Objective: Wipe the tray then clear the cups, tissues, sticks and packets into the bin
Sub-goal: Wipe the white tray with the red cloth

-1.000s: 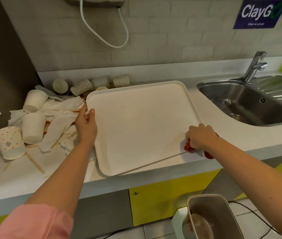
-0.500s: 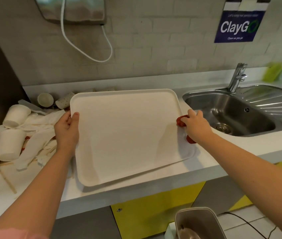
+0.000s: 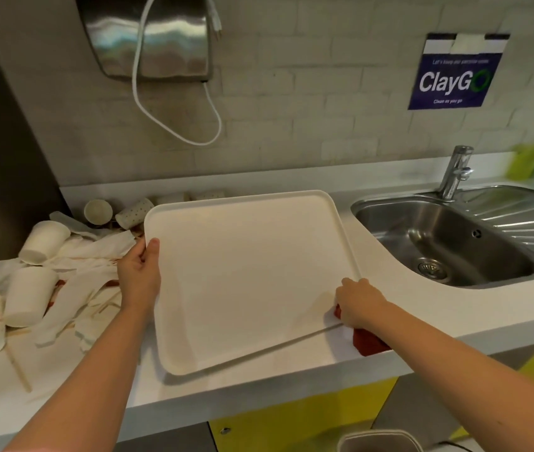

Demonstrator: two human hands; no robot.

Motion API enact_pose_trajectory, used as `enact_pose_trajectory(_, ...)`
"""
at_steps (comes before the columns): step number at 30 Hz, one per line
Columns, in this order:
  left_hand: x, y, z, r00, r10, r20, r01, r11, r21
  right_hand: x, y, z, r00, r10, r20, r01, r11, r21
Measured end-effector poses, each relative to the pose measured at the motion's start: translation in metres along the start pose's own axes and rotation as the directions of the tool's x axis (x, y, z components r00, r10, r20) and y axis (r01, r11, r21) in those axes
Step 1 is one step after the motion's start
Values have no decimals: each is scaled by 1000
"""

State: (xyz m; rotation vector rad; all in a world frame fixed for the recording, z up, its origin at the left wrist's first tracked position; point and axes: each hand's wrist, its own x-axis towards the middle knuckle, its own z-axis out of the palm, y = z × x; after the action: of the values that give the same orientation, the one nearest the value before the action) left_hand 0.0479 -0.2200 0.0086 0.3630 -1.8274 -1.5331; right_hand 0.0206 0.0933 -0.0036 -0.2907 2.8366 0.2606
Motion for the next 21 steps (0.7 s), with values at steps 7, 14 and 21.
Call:
enact_pose_trajectory(7, 6, -10, 4, 999, -38, -13, 38, 999, 4, -3, -17, -27, 957, -237, 170, 92, 799, 594)
enact_pose_trajectory(14, 7, -15, 20, 994, -68, -90, 71, 997, 34, 2, 51, -47, 991, -116, 62, 26, 632, 774)
enact_pose_trajectory(21, 8, -22, 35, 986, -80, -148, 95, 991, 97, 24, 135, -11, 984, 179, 26, -164, 826, 540)
